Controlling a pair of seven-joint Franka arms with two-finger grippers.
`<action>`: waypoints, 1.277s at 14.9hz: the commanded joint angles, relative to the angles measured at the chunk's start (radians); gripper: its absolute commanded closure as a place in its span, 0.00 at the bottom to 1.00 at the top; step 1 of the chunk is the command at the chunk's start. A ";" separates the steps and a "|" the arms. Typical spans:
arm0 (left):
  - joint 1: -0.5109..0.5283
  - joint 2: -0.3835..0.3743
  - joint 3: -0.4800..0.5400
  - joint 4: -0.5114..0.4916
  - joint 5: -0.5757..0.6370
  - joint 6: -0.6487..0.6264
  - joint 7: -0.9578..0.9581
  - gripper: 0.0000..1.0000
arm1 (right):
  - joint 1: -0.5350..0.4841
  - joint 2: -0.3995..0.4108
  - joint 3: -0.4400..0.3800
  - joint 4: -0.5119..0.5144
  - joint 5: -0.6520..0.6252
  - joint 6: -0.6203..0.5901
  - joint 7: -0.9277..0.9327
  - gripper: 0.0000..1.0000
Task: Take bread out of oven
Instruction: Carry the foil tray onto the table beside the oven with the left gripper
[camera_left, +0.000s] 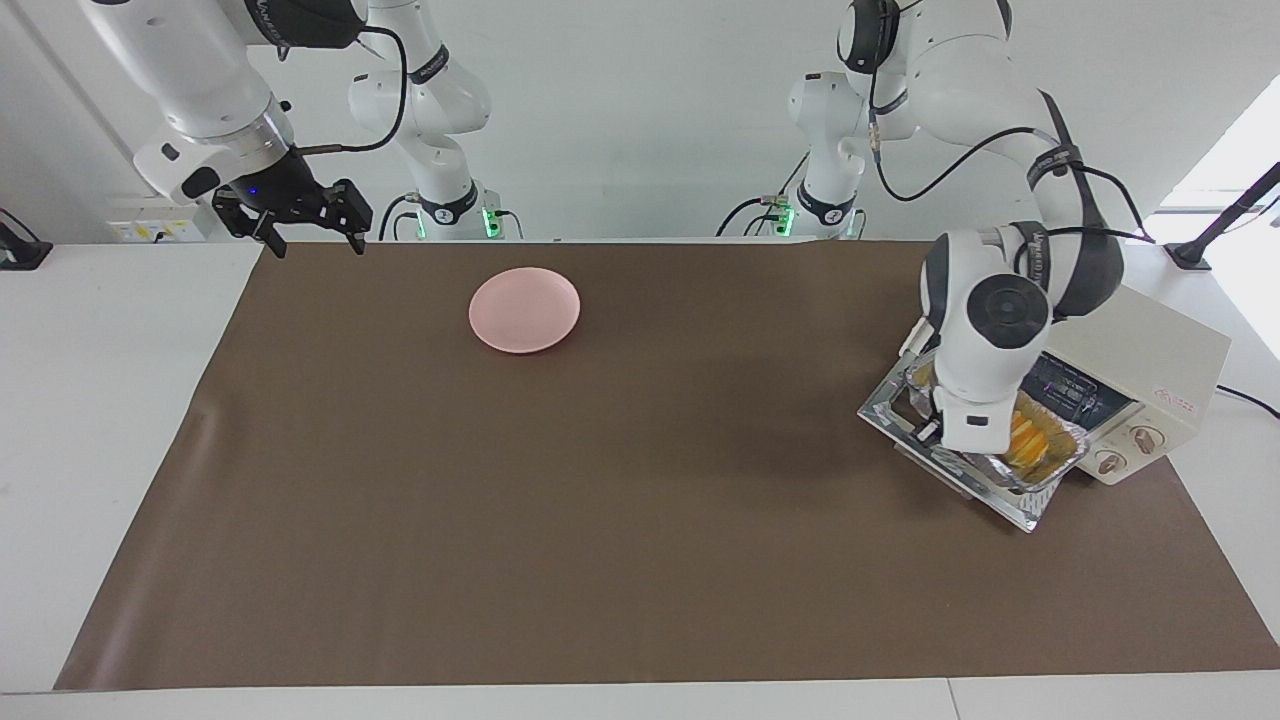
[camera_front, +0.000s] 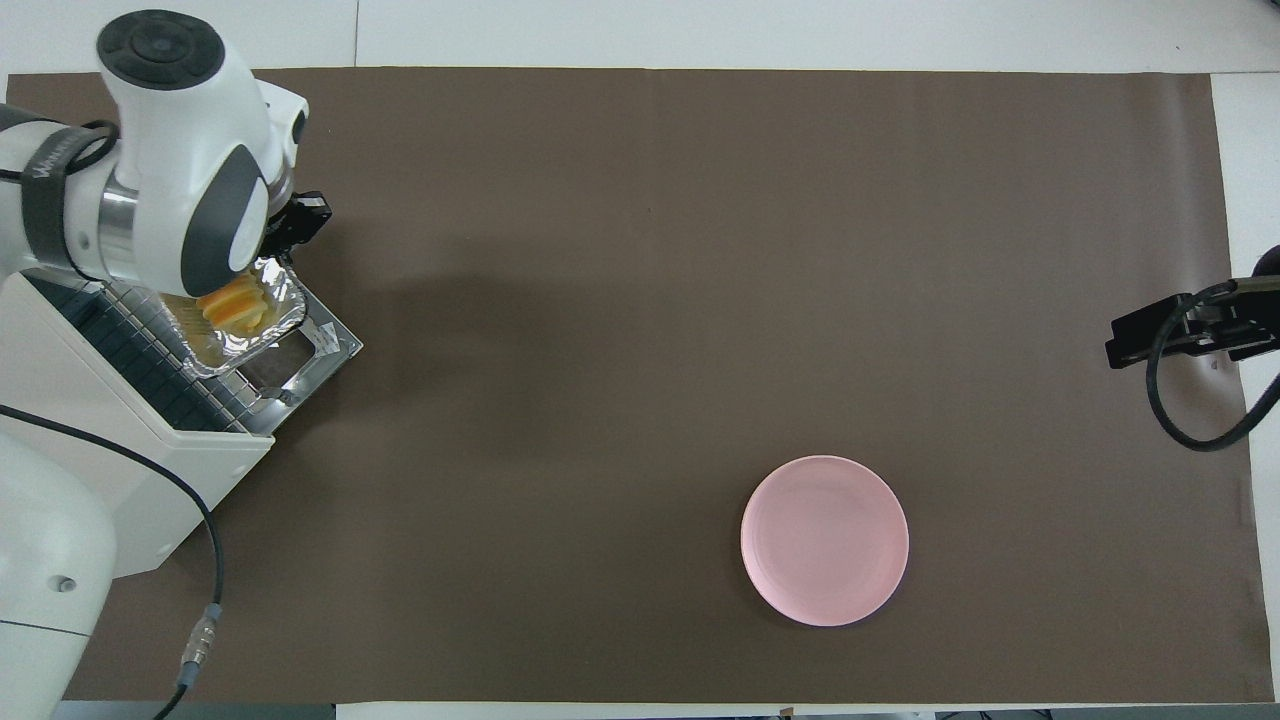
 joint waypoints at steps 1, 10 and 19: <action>-0.152 0.037 0.008 0.055 -0.042 -0.005 0.030 1.00 | -0.014 -0.015 0.010 -0.015 -0.017 -0.007 -0.022 0.00; -0.421 0.084 0.007 0.011 -0.279 0.174 0.050 1.00 | -0.014 -0.015 0.010 -0.015 -0.017 -0.007 -0.022 0.00; -0.451 0.081 0.021 0.024 -0.277 0.126 0.056 0.00 | -0.014 -0.015 0.010 -0.015 -0.017 -0.007 -0.022 0.00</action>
